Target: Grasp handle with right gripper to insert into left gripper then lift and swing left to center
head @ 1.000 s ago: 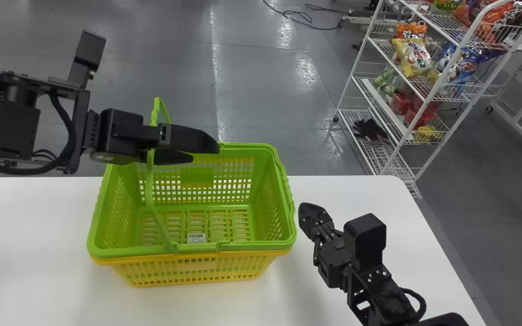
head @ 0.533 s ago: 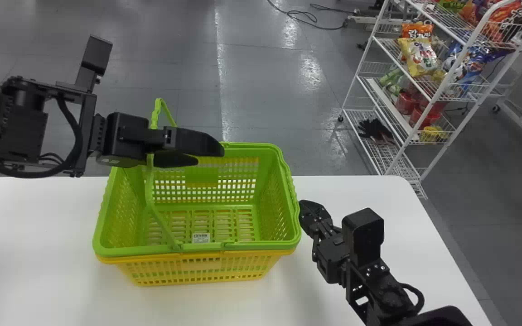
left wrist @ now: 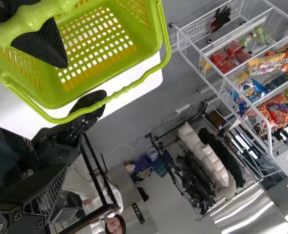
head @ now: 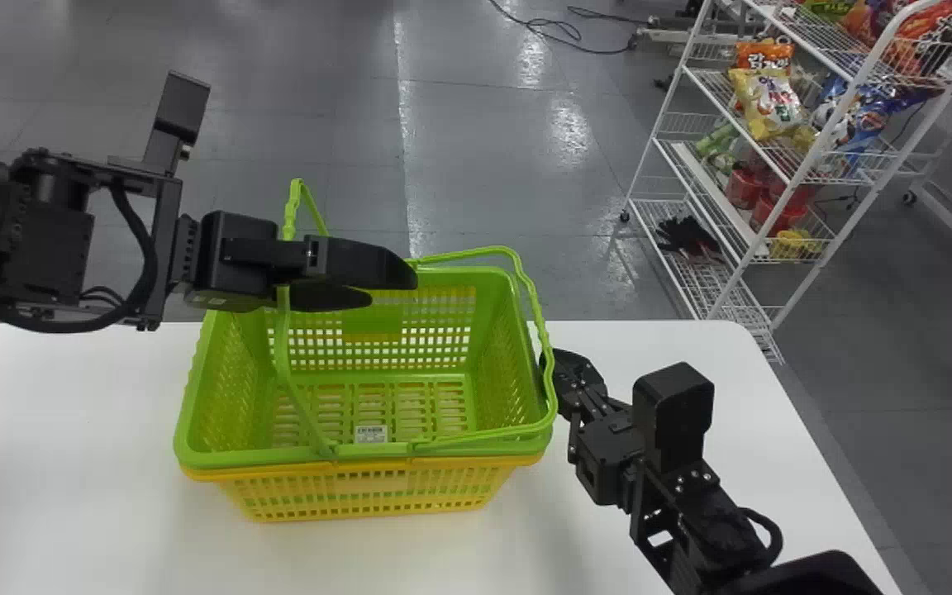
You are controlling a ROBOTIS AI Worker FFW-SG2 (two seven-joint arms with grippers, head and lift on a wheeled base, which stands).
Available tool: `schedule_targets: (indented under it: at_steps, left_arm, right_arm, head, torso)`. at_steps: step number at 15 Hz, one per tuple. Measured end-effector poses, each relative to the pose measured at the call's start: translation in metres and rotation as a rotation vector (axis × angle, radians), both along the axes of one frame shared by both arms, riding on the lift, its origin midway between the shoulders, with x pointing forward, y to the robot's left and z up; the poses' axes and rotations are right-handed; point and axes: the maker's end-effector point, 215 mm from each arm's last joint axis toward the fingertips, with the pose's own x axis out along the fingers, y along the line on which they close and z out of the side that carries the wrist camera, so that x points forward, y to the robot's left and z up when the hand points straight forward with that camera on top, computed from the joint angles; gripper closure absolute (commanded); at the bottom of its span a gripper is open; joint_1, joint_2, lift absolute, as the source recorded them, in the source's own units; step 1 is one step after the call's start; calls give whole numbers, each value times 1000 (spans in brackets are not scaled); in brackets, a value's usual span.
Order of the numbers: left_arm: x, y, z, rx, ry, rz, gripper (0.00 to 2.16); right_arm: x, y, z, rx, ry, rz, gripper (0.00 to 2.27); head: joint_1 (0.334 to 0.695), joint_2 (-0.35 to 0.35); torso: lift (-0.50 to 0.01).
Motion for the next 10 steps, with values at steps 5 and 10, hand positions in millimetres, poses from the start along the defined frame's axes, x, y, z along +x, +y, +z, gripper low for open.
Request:
schedule_targets:
  at_steps: [5, 10]
  left_arm:
    - [1, -6, 2, 0, -4, -6, 90]
    - [19, -3, 6, 2, 0, 14, 90]
  right_arm:
    - [-5, 32, 24, 26, -12, 39, 2138]
    - [-5, 58, 30, 29, -1, 62, 2138]
  head:
    - [695, -134]
    - [695, -97]
  torso:
    - [-93]
    - [-93]
